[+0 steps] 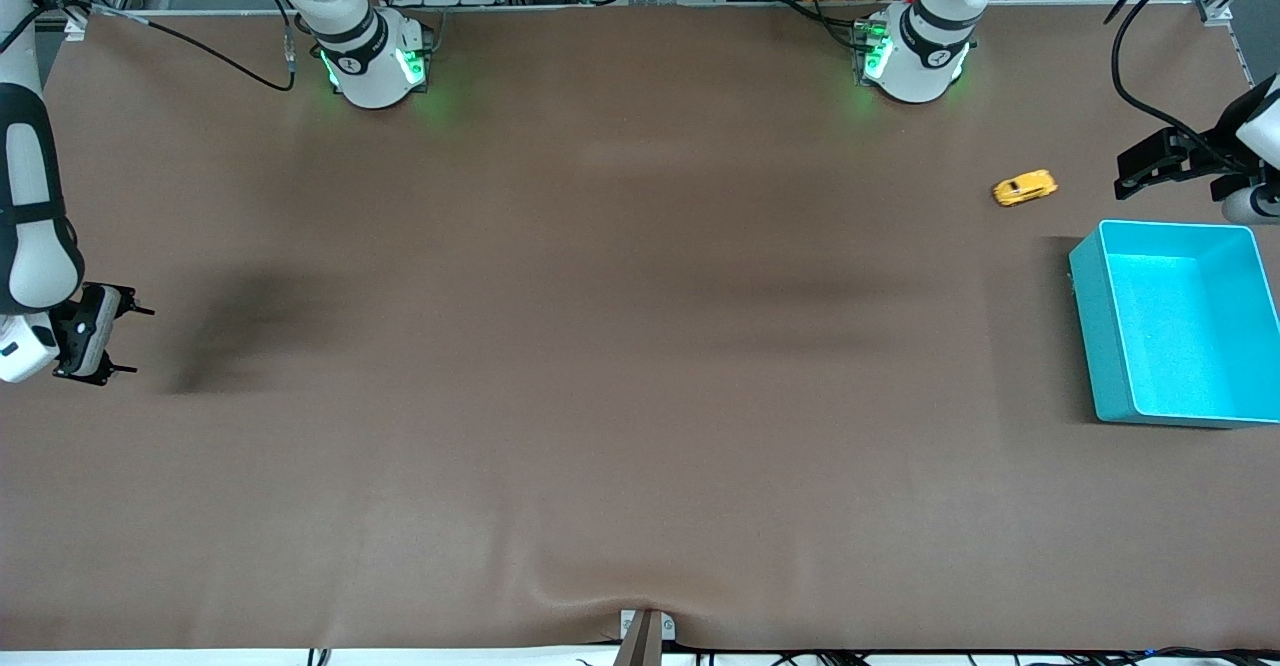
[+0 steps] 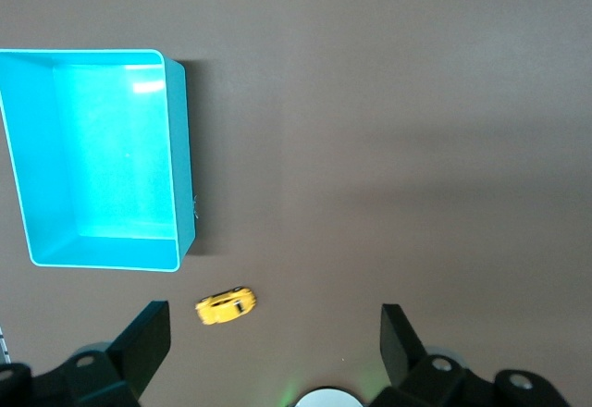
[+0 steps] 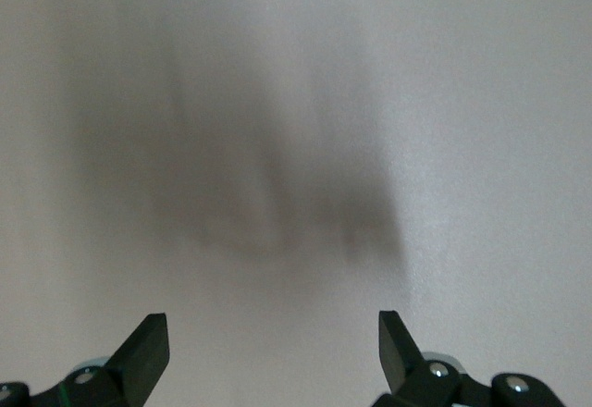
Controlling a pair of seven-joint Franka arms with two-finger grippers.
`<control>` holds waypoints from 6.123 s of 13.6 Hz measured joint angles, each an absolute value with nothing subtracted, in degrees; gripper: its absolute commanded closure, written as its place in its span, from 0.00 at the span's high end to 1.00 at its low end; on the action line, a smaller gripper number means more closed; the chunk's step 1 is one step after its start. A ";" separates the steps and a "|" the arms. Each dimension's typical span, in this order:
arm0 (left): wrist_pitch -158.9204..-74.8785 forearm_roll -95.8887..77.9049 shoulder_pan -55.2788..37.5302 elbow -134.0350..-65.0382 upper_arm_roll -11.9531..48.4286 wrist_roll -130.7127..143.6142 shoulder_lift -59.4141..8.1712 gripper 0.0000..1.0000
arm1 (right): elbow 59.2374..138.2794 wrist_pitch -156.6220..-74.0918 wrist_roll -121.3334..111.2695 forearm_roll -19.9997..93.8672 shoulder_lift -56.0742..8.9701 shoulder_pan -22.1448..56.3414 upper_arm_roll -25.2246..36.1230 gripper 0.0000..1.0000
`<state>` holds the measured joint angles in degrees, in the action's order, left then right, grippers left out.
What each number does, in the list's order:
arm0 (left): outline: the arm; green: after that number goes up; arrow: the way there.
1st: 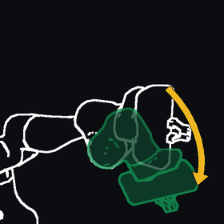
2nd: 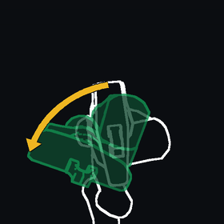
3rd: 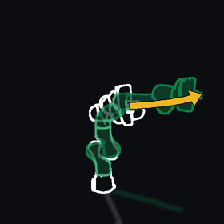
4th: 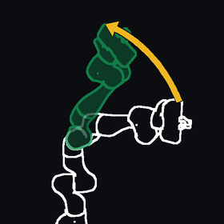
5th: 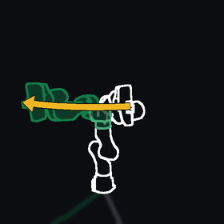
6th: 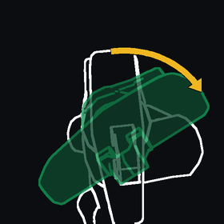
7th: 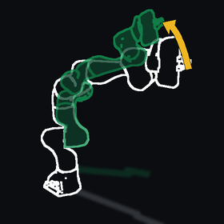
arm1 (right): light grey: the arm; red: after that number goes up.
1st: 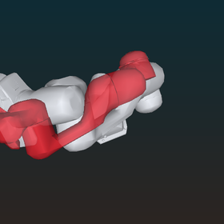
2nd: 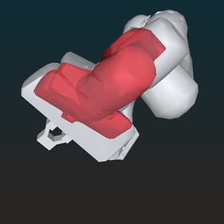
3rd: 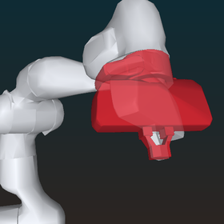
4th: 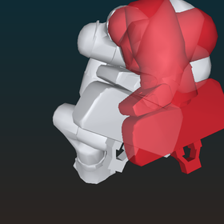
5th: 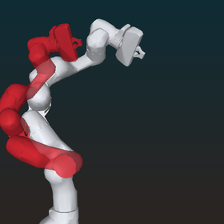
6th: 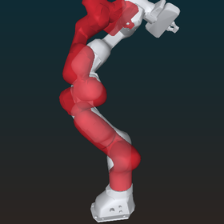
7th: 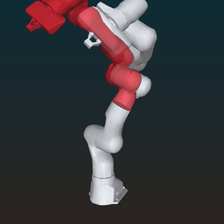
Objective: Wind and store yellow beetle car
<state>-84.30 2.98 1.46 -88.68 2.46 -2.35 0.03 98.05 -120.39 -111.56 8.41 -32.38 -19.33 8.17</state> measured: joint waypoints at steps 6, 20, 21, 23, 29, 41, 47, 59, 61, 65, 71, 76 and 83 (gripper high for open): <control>-84.85 2.98 1.48 -88.70 2.47 -2.35 0.02 1.00 | 95.71 -116.69 -109.14 8.89 -32.38 -18.66 7.66 1.00; -90.24 2.98 1.61 -89.41 2.35 -2.21 -0.62 1.00 | 87.23 -107.63 -98.17 10.07 -32.36 -13.77 7.39 1.00; -90.29 2.98 1.61 -89.46 2.35 -2.21 -0.64 1.00 | 86.10 -106.35 -96.14 10.07 -32.34 -13.50 7.38 1.00; -90.33 2.98 1.93 -89.77 2.30 -2.19 -0.70 1.00 | 83.19 -102.88 -92.21 10.10 -32.12 -12.98 7.38 1.00; -90.31 2.98 8.48 -99.27 2.02 -0.10 -0.50 1.00 | 79.82 -97.97 -80.76 10.21 -28.75 -10.30 7.32 1.00; -96.28 2.98 12.46 -116.01 2.07 22.47 5.53 1.00 | 77.61 -91.28 -53.40 11.45 -18.26 -2.11 7.24 1.00; -106.18 2.98 17.85 -128.79 2.03 39.52 10.28 1.00 | 83.31 -90.42 -40.34 11.42 -9.56 -1.90 7.39 1.00; -128.27 2.98 34.14 -147.94 2.01 47.70 11.68 1.00 | 91.33 -88.16 -25.75 10.28 0.09 -1.36 4.06 1.00; -130.39 2.98 36.68 -149.62 2.00 47.69 11.71 1.00 | 91.66 -88.07 -21.91 9.63 0.74 -1.30 3.22 1.00; -135.76 2.98 39.59 -153.76 2.03 47.68 11.74 1.00 | 92.02 -87.06 -18.03 7.06 1.56 -1.29 3.18 1.00; -147.36 2.98 42.43 -158.89 2.07 47.37 8.50 1.00 | 92.10 -85.85 -13.14 6.60 2.14 0.00 3.08 1.00; -152.28 2.98 45.02 -158.82 2.08 45.99 2.92 1.00 | 92.10 -85.43 -9.19 6.40 2.37 0.21 3.08 1.00; -153.91 2.98 47.28 -158.85 2.10 45.88 0.42 1.00 | 92.10 -85.28 -8.52 5.72 2.45 0.21 3.08 1.00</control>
<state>-153.91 2.98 47.28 -158.85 2.10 45.88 0.42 92.10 -85.28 -8.52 5.72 2.45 0.21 3.08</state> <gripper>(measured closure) 0.000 0.000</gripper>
